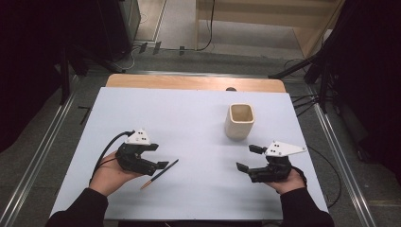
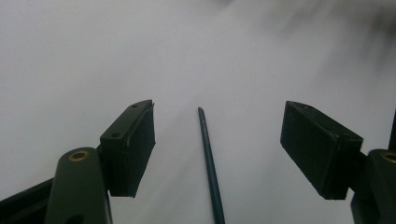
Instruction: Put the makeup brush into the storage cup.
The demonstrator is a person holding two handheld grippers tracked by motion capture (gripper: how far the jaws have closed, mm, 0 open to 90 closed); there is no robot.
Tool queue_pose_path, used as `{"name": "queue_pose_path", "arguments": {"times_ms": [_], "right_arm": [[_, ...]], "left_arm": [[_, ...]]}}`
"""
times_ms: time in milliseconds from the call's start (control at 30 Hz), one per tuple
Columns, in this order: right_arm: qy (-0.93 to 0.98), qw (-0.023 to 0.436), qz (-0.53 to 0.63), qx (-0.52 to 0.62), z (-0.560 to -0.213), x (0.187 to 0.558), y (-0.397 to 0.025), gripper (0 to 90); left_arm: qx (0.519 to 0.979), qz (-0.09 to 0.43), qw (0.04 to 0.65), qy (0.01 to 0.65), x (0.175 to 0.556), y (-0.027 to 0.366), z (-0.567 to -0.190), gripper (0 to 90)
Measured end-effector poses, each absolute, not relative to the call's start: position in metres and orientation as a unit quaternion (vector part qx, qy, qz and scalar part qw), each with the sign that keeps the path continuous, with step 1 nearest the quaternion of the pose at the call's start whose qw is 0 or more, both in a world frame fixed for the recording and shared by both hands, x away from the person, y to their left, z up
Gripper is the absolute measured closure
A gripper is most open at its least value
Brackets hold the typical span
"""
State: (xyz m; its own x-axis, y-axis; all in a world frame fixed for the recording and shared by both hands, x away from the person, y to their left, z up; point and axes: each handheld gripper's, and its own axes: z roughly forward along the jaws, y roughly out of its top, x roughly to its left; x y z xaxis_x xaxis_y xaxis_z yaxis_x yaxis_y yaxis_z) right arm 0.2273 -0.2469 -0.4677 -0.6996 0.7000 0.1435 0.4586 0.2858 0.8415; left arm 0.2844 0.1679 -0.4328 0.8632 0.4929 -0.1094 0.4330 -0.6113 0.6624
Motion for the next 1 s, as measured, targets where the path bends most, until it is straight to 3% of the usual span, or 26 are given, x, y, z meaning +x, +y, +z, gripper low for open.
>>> {"name": "queue_pose_path", "arguments": {"times_ms": [1000], "right_arm": [[0.795, 0.120, 0.449, 0.389, -0.473, 0.231, -0.246, 18.7]], "left_arm": [[0.949, 0.016, 0.176, 0.263, 0.289, 0.140, -0.431, 28.7]]}}
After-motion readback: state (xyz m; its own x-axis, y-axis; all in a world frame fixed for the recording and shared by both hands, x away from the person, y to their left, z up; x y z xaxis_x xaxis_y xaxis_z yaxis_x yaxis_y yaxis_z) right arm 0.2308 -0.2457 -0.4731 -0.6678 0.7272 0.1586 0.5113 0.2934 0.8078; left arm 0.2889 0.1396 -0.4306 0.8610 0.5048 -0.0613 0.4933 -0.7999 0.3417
